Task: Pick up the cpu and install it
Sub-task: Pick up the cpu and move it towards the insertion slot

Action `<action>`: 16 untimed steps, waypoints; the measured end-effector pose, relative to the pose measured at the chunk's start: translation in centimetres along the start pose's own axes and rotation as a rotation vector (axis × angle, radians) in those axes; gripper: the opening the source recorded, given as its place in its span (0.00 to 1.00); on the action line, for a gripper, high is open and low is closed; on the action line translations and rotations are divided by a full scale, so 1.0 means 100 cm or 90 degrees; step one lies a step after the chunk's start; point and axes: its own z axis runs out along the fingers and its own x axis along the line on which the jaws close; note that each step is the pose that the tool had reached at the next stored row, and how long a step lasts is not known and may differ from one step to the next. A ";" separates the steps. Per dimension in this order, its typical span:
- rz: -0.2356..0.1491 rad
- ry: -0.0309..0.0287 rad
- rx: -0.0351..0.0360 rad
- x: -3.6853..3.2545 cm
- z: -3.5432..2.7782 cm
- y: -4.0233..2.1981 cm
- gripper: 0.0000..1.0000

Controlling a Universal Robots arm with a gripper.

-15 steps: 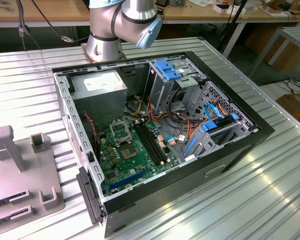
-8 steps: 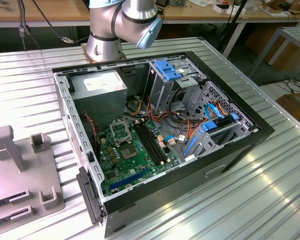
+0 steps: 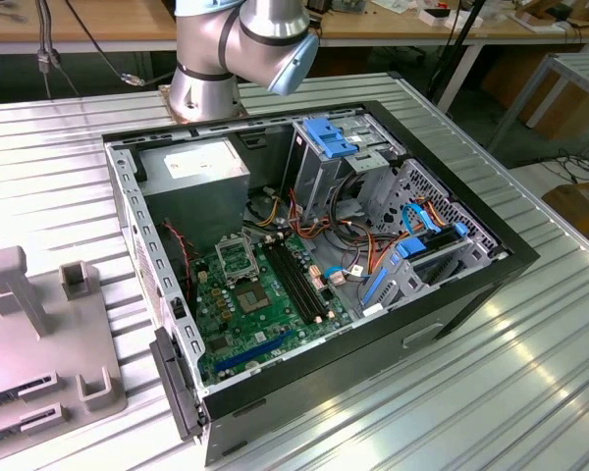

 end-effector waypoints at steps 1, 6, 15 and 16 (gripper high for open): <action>0.000 0.0000 0.0000 0.0000 0.0000 0.0000 0.47; 0.000 0.0000 0.0000 -0.0001 0.0000 0.0000 0.47; 0.000 0.0018 -0.0009 -0.0003 -0.0092 -0.0001 0.47; 0.000 0.0020 -0.0010 -0.0003 -0.0103 -0.0001 0.47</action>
